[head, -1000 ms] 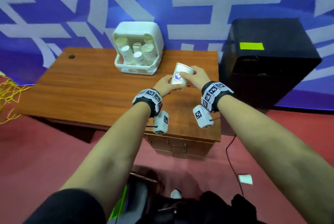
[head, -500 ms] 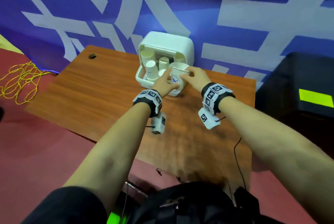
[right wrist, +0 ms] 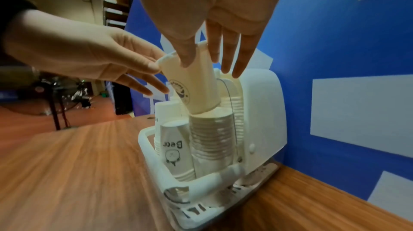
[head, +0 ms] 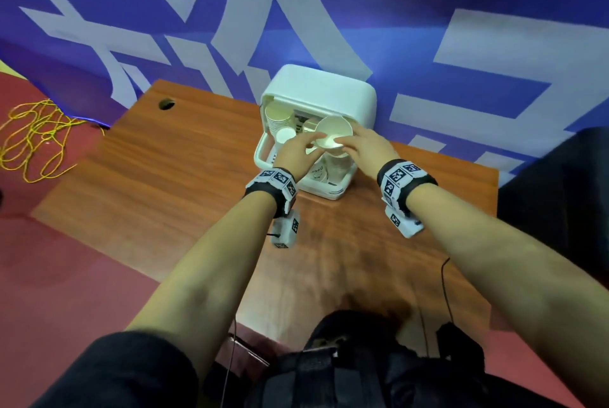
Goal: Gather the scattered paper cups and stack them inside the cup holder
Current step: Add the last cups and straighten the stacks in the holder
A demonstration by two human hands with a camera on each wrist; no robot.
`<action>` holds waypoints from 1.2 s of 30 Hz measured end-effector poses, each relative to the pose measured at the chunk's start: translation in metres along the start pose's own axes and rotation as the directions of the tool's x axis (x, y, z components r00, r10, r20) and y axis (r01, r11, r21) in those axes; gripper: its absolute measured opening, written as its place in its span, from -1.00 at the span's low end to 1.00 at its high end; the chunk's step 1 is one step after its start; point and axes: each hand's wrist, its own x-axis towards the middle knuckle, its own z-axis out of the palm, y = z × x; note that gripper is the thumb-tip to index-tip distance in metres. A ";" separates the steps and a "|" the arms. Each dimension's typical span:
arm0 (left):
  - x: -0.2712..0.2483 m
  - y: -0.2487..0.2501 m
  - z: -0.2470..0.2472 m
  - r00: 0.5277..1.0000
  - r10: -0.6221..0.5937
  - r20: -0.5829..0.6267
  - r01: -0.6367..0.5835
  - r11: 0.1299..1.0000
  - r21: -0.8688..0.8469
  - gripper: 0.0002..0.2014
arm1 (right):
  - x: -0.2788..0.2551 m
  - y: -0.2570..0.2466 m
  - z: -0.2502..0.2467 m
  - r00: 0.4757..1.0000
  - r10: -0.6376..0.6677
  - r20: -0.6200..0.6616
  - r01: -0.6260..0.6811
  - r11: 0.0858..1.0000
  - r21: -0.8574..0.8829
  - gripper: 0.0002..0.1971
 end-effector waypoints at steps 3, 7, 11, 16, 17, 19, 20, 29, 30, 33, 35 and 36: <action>0.007 -0.017 0.003 0.999 0.031 0.013 -0.031 0.999 0.036 -0.71 | 0.001 0.008 0.008 0.998 -0.060 0.008 0.061 0.991 -0.121 -0.67; 0.013 -0.025 0.007 0.999 0.045 0.029 -0.047 0.997 0.062 -0.75 | 0.004 0.013 0.019 0.997 -0.080 -0.020 0.076 0.986 -0.150 -0.68; 0.023 -0.029 0.014 0.996 0.041 0.077 -0.045 0.997 0.061 -0.79 | 0.007 0.015 0.030 0.998 -0.041 -0.049 0.033 0.988 -0.152 -0.67; 0.033 -0.031 0.016 0.996 0.063 0.063 -0.070 0.992 0.109 -0.77 | 0.005 0.017 0.038 0.972 -0.104 -0.211 0.068 0.983 -0.169 -0.71; 0.035 -0.032 0.016 0.994 0.089 0.061 -0.096 0.987 0.126 -0.76 | 0.004 0.017 0.039 0.968 -0.103 -0.228 0.064 0.983 -0.170 -0.71; 0.037 -0.034 0.017 0.989 0.128 0.077 -0.140 0.974 0.180 -0.76 | 0.001 0.019 0.041 0.965 -0.098 -0.243 0.055 0.983 -0.178 -0.69; 0.037 -0.035 0.018 0.988 0.131 0.087 -0.147 0.966 0.215 -0.75 | -0.001 0.021 0.043 0.966 -0.099 -0.238 0.055 0.981 -0.185 -0.67; 0.042 -0.038 0.031 0.983 0.168 0.071 -0.180 0.952 0.249 -0.75 | -0.011 0.028 0.056 0.980 -0.012 -0.198 0.002 0.999 -0.049 -0.54; 0.042 -0.039 0.032 0.979 0.194 0.064 -0.204 0.947 0.249 -0.75 | -0.010 0.030 0.057 0.979 -0.020 -0.202 0.012 0.999 -0.043 -0.55; 0.043 -0.045 0.035 0.971 0.223 0.086 -0.239 0.922 0.306 -0.76 | -0.007 0.035 0.059 0.990 -0.029 -0.134 0.022 0.998 -0.057 -0.53; 0.042 -0.051 0.038 0.953 0.287 0.100 -0.303 0.889 0.343 -0.67 | -0.006 0.038 0.063 0.997 -0.005 -0.080 -0.001 0.998 -0.070 -0.46; 0.041 -0.053 0.039 0.942 0.311 0.127 -0.336 0.866 0.371 -0.60 | -0.006 0.040 0.066 0.998 0.011 -0.064 -0.016 0.997 -0.076 -0.43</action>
